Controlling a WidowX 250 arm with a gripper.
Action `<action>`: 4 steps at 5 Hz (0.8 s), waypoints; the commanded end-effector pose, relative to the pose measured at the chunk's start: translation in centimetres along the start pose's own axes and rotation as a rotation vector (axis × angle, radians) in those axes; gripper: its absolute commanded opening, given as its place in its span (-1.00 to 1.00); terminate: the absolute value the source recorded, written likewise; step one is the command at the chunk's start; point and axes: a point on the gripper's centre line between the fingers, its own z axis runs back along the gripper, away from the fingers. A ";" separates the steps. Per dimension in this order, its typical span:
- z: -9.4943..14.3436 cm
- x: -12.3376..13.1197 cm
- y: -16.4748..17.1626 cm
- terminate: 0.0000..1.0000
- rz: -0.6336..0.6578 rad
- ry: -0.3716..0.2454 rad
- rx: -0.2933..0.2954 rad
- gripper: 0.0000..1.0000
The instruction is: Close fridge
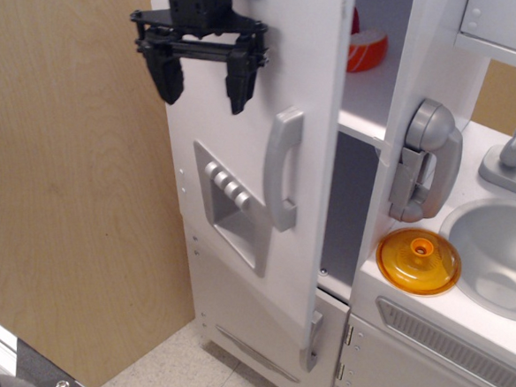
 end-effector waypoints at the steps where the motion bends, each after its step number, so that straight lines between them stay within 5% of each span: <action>1: 2.2 3.6 -1.3 -1.00 0.006 -0.080 -0.021 1.00; 4: 2.7 4.0 -2.1 -1.00 0.010 -0.144 -0.045 1.00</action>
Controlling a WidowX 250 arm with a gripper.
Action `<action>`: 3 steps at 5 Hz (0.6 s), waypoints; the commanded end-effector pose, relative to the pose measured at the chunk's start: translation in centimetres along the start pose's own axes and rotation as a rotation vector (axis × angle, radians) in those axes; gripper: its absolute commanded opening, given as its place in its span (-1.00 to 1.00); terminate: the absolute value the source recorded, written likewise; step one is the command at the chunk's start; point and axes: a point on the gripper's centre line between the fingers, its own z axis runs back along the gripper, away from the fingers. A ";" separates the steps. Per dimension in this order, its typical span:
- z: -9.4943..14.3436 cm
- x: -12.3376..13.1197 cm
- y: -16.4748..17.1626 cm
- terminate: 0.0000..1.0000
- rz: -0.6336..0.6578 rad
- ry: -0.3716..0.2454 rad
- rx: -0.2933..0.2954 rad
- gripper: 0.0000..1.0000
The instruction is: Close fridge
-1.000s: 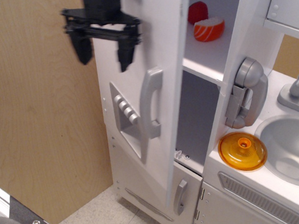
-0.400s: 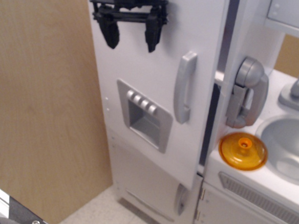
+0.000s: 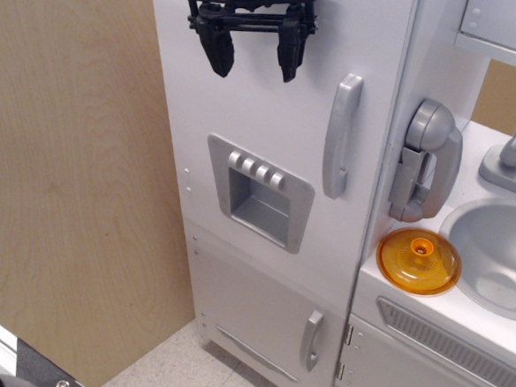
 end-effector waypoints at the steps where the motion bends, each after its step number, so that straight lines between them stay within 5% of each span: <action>1: 2.5 -4.3 1.8 -1.00 -0.094 0.051 -0.003 1.00; 3: 3.2 -6.0 2.6 -1.00 -0.117 0.066 -0.011 1.00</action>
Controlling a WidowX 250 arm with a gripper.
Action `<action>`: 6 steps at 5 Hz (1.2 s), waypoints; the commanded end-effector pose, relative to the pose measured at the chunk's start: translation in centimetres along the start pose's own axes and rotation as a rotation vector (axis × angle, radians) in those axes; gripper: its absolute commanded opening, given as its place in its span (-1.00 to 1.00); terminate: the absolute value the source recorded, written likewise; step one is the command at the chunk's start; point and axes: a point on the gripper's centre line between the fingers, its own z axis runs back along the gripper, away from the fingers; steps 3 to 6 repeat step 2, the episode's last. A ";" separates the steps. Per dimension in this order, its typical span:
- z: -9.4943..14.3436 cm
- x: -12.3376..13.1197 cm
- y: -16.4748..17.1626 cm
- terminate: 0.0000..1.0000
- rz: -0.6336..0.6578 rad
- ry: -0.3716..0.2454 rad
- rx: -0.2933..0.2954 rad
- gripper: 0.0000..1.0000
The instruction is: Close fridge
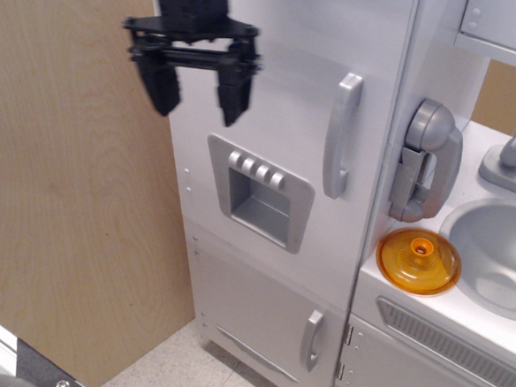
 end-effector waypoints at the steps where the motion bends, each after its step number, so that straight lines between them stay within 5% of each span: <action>1: 1.9 0.7 0.1 -1.00 -0.011 -0.054 0.004 1.00; 2: 1.9 0.7 0.1 1.00 -0.011 -0.054 0.004 1.00; 6: 1.9 0.7 0.1 1.00 -0.011 -0.054 0.004 1.00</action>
